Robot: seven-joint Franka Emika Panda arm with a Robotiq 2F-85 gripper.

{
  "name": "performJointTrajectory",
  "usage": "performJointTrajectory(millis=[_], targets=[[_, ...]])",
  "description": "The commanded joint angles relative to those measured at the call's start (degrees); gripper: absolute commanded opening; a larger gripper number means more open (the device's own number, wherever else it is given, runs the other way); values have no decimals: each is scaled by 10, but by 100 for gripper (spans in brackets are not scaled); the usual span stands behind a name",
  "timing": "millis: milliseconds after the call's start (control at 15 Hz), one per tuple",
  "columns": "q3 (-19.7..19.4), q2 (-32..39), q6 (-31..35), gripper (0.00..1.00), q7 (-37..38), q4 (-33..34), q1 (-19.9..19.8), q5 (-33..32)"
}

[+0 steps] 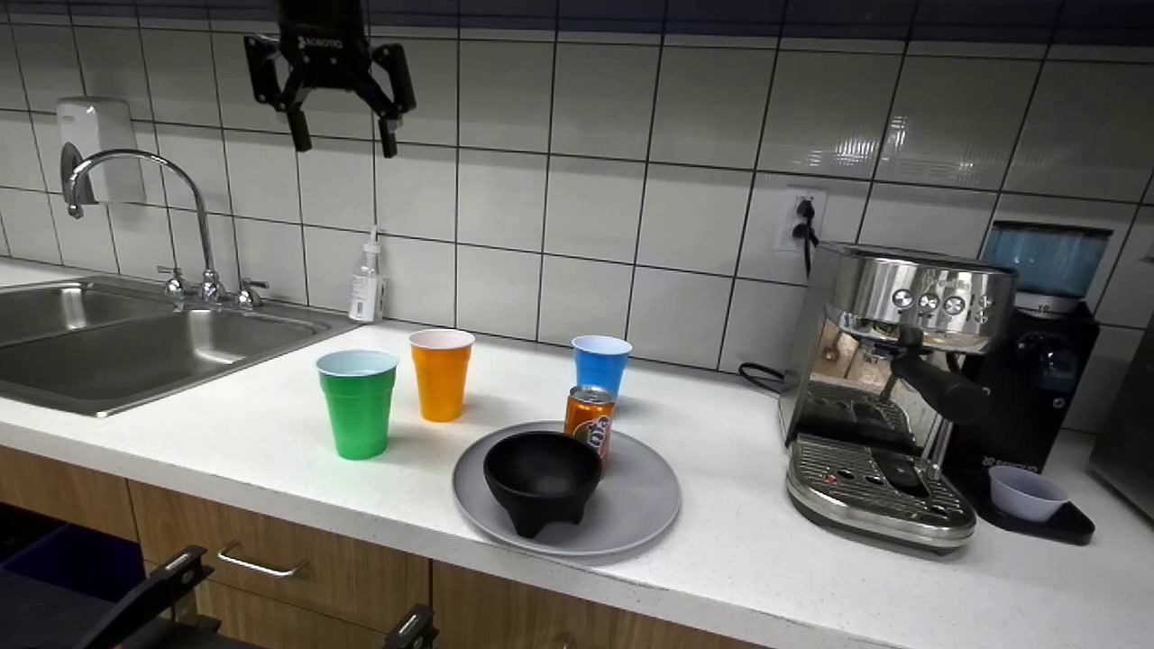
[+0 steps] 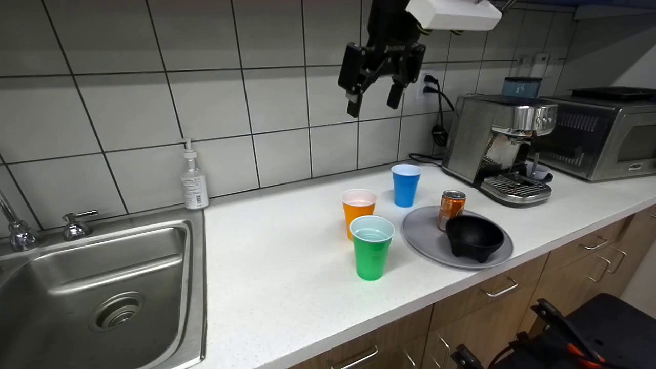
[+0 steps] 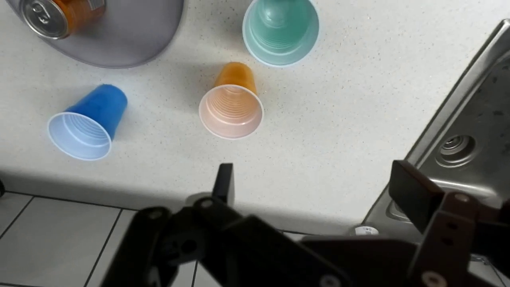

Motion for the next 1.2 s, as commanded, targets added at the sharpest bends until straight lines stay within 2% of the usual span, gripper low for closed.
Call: performJointTrajectory(millis=[0, 667, 1133], targets=[[14, -13, 22, 100, 36, -37, -22, -17], [10, -1, 20, 100, 96, -93, -76, -38], [7, 46, 44, 100, 140, -106, -106, -42]])
